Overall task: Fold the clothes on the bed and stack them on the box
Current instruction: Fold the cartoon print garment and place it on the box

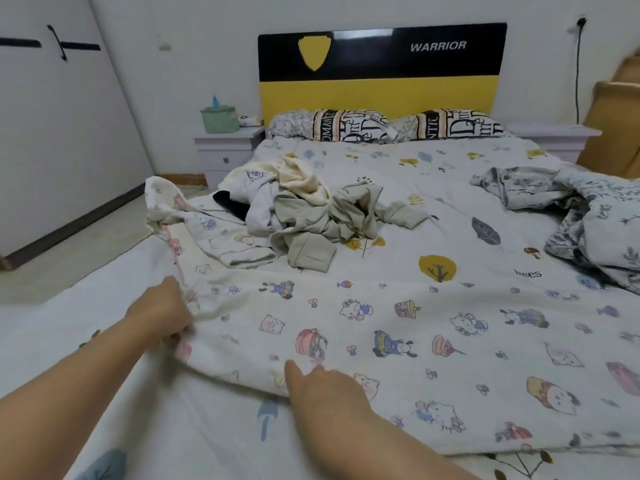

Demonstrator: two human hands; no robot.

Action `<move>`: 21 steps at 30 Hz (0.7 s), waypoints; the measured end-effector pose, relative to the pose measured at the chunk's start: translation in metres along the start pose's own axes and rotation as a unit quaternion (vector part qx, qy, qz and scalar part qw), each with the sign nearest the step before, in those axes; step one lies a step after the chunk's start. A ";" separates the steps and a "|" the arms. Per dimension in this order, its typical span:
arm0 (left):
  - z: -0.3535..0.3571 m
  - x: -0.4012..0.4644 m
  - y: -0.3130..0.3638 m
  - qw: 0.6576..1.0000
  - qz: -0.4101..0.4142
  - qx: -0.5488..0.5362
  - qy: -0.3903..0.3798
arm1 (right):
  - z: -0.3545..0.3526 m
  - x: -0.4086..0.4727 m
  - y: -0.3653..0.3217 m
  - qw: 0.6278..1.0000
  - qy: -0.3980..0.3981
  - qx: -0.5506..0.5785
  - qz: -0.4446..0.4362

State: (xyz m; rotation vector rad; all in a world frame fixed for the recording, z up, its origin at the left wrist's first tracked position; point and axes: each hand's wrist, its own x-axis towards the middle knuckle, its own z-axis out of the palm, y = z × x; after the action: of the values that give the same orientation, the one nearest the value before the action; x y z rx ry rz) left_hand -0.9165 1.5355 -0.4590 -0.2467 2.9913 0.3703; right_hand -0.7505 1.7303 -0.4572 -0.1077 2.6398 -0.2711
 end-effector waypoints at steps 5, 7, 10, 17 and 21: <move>0.010 0.002 0.001 0.988 -0.053 -0.138 -0.051 | -0.006 0.016 0.006 0.994 0.103 0.043 0.019; 0.016 0.004 0.000 0.991 -0.050 -0.121 -0.036 | -0.005 0.034 0.014 0.982 0.180 0.050 0.032; 0.021 0.004 -0.002 0.993 -0.025 -0.110 -0.036 | 0.015 0.062 0.028 0.986 0.158 0.008 0.055; 0.000 0.014 -0.018 0.918 -0.085 -0.332 -0.202 | 0.027 0.079 0.029 0.985 0.151 0.058 0.054; -0.009 0.010 -0.020 0.864 -0.067 -0.417 -0.275 | 0.025 0.078 0.022 0.989 0.135 0.064 0.015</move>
State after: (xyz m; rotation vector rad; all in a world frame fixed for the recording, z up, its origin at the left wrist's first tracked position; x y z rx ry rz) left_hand -0.9239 1.5124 -0.4562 -0.3387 2.0755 1.4243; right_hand -0.8079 1.7382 -0.5194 0.0122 2.8797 -0.4739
